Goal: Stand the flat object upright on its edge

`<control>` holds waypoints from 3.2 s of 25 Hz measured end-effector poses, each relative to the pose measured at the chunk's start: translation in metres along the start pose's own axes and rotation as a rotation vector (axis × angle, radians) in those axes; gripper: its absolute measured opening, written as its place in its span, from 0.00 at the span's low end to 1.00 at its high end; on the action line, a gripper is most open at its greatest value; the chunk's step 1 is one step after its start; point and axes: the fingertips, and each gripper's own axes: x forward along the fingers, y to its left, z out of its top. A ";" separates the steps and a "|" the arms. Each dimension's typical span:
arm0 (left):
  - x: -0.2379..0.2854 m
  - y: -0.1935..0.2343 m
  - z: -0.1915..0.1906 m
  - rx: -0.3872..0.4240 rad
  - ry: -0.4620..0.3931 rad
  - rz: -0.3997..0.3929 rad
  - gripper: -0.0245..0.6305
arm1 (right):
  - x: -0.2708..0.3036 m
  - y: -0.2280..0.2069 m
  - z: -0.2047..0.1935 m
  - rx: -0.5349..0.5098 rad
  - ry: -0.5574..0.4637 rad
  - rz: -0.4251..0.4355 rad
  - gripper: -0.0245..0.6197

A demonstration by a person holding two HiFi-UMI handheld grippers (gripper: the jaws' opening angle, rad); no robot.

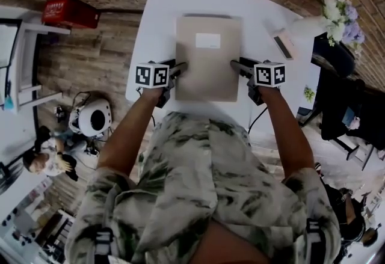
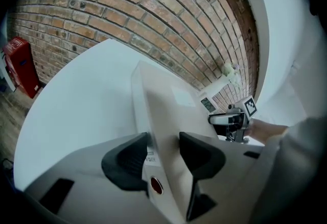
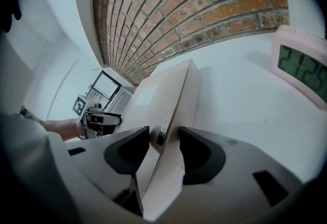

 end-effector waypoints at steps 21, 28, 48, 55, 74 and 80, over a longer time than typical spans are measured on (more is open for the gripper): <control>-0.014 -0.040 0.062 0.191 -0.092 0.023 0.35 | -0.054 0.023 0.055 -0.185 -0.163 -0.056 0.32; -0.009 -0.053 0.103 0.283 -0.119 0.040 0.35 | -0.070 0.020 0.089 -0.286 -0.227 -0.105 0.31; 0.016 -0.079 0.228 0.553 -0.214 0.131 0.34 | -0.096 -0.007 0.194 -0.573 -0.391 -0.261 0.29; 0.035 -0.083 0.267 0.640 -0.248 0.161 0.33 | -0.100 -0.025 0.225 -0.634 -0.437 -0.320 0.28; 0.095 -0.064 0.334 0.688 -0.312 0.255 0.33 | -0.083 -0.078 0.279 -0.755 -0.483 -0.447 0.26; 0.103 -0.060 0.341 0.694 -0.323 0.266 0.33 | -0.077 -0.087 0.283 -0.752 -0.491 -0.455 0.26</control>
